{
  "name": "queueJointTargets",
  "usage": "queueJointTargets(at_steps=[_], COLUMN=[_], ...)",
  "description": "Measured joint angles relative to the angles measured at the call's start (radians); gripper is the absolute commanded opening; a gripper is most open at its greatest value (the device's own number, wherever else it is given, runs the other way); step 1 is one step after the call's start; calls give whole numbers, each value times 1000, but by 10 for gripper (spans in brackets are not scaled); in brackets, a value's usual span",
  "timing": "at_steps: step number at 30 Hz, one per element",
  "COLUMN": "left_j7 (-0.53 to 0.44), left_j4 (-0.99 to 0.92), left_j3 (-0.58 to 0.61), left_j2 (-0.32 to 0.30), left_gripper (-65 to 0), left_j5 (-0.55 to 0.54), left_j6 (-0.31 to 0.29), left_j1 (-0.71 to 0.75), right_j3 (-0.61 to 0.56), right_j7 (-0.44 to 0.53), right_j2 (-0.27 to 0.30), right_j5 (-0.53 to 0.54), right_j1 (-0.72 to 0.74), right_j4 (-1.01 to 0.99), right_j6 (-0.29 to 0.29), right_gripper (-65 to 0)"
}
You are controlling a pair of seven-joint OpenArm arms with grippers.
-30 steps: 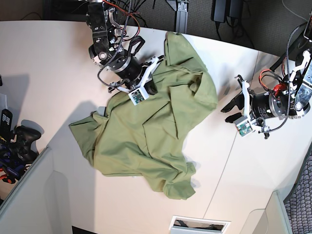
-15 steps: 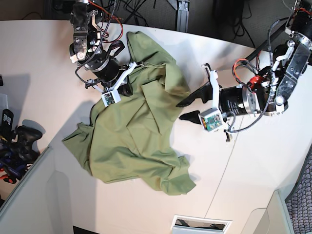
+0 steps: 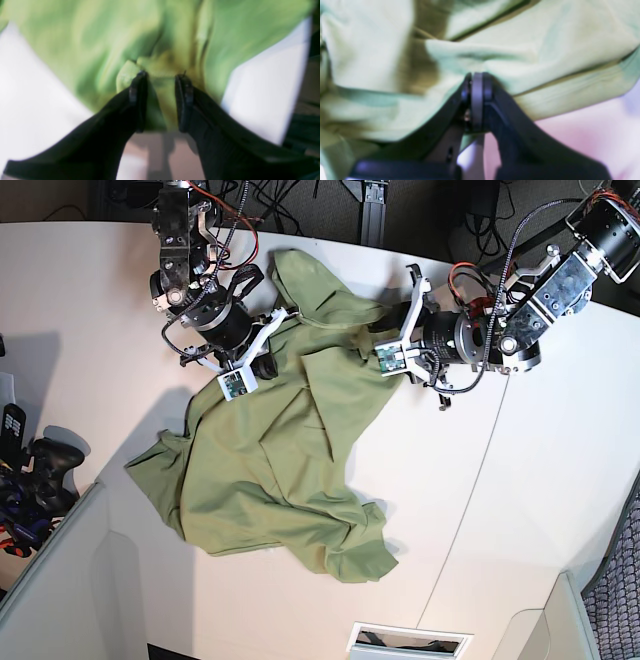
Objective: Layout the t-shirt on the table in an organized manner, then fold the t-shirt properly
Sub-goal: 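Pull both grippers apart to stretch the shirt flat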
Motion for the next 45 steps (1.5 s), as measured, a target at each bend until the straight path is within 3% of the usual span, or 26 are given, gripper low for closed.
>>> queueJointTargets(at_steps=[7,9,16,23,26,33,36,39,45], left_j7=[-64,-69,-88,-27,-9,43,85,84,97], left_j4=[-77,-76,-72,-75,-68,-33,-36,-36,-18], left_j3=[0,0,-1,-6,-5,-43,-109,-169,-275], left_j2=[-57,-89,-158,-218,-226,-246,-255,-255,-253], left_gripper=[-456,-457,-457,-457,-457,-457,-457,-457,-457], left_j5=[-9,-10,25,127,130,113,81,22,-88], left_j6=[8,50,104,227,270,304,312,278,210], left_j1=[-3,-4,-4,-10,-8,4,6,6,15], right_j3=[54,58,60,95,96,101,123,143,146], right_j7=[-4,-8,-15,-31,-43,-48,-60,-68,-90], right_j2=[45,62,106,159,167,172,185,201,205], right_j5=[10,15,21,4,45,38,29,31,162], right_j1=[-2,-3,-3,-3,-3,-3,-3,-5,-8], right_j4=[0,0,0,-2,-3,-3,-3,-5,3], right_j6=[13,13,18,8,7,5,5,2,0], right_gripper=[-650,-650,-650,-650,-650,-650,-650,-650,-650])
